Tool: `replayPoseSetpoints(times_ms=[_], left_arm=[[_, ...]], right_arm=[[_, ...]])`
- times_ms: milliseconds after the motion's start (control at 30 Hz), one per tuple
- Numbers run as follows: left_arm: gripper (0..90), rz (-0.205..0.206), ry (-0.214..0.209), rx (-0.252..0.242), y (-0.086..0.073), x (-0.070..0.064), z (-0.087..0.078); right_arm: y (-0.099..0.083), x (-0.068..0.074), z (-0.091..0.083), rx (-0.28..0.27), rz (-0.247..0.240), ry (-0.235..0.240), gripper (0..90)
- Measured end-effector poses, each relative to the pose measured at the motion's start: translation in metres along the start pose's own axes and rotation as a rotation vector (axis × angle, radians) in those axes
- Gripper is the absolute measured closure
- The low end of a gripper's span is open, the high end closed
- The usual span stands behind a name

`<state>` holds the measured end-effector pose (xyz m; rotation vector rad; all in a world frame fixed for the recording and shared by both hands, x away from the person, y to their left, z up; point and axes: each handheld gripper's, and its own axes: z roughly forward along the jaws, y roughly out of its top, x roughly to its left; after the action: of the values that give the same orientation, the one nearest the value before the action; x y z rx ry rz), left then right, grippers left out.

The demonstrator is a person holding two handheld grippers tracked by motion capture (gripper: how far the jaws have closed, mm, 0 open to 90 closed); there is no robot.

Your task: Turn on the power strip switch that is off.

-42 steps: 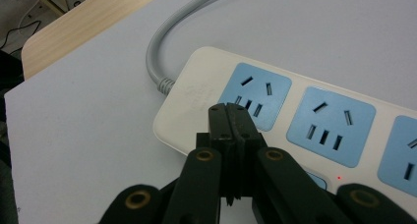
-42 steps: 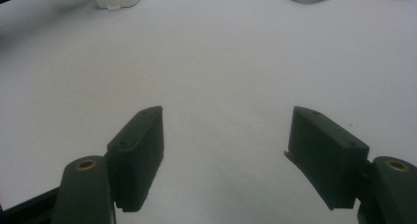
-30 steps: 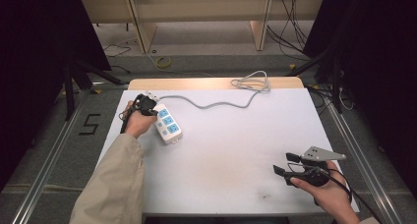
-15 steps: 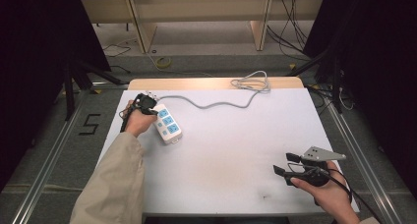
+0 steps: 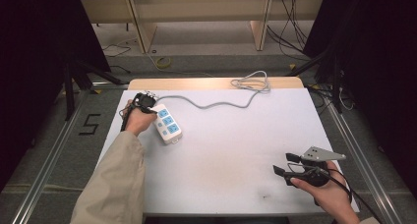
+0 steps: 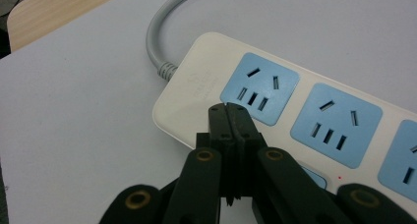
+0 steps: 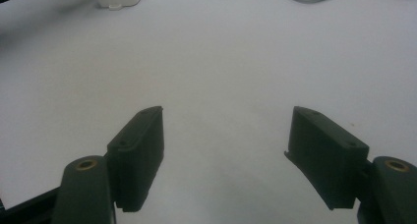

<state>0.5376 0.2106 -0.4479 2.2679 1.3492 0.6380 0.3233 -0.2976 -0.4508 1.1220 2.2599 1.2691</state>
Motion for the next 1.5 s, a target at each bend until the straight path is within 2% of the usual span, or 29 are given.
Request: replayPoseSetpoints(times_ms=[133,233,400,533,633,767,867,900,967,1067,1167,1267,1367,1500], left_arm=[[90.0,0.015,0.009,0.015,0.0015,-0.0015,0.0005],[90.0,0.003,0.012,0.026,0.0027,-0.002,0.0012],[90.0,-0.008,-0.007,0.039,0.0057,-0.0036,0.0017],[90.0,0.016,0.027,0.058,0.0087,-0.0089,0.0025],[90.0,-0.006,0.017,0.059,0.0086,-0.0067,0.0023],[90.0,-0.032,0.039,0.068,0.0077,-0.004,0.0026],[90.0,-0.031,0.033,0.066,0.0073,-0.0031,0.0024],[90.0,-0.04,0.022,0.058,0.0071,-0.0031,0.0025],[90.0,-0.071,-0.029,0.043,0.0076,-0.0044,0.0029],[90.0,-0.05,-0.007,0.047,0.0098,-0.0086,0.0042],[90.0,-0.067,-0.018,0.043,0.0092,-0.0068,0.0037],[90.0,-0.068,0.012,0.039,0.009,-0.0055,0.0028],[90.0,-0.08,0.009,0.038,0.0091,-0.0041,0.0026],[90.0,-0.069,0.017,0.053,0.0091,-0.0051,0.0018]], right_arm=[[-0.0001,0.0001,0.0001,0.001,-0.002,0.001,30.4],[-0.0001,0.0,0.0001,0.001,-0.001,0.001,30.5],[0.0,0.0001,-0.0001,0.003,-0.001,0.002,31.0],[0.0001,0.0005,-0.0005,0.004,-0.003,0.001,31.4],[0.0001,0.0005,-0.0006,0.004,-0.003,0.001,31.5],[0.0002,0.0006,-0.0006,0.005,-0.004,0.001,31.7],[0.0004,0.0011,-0.0004,0.006,-0.007,0.001,31.7],[0.0004,0.0013,-0.0003,0.006,-0.007,0.0,31.7],[0.0006,0.0015,-0.0002,0.006,-0.007,0.001,31.7],[0.0007,0.0014,0.0,0.008,-0.008,0.0,31.7],[0.0004,0.0014,-0.0008,0.003,-0.007,-0.002,31.8],[0.0001,0.0005,-0.0004,0.008,-0.007,-0.002,31.8],[0.0007,0.0014,0.0001,0.01,-0.009,0.0,31.9],[0.0007,0.0016,0.0003,0.011,-0.011,-0.002,32.0]])
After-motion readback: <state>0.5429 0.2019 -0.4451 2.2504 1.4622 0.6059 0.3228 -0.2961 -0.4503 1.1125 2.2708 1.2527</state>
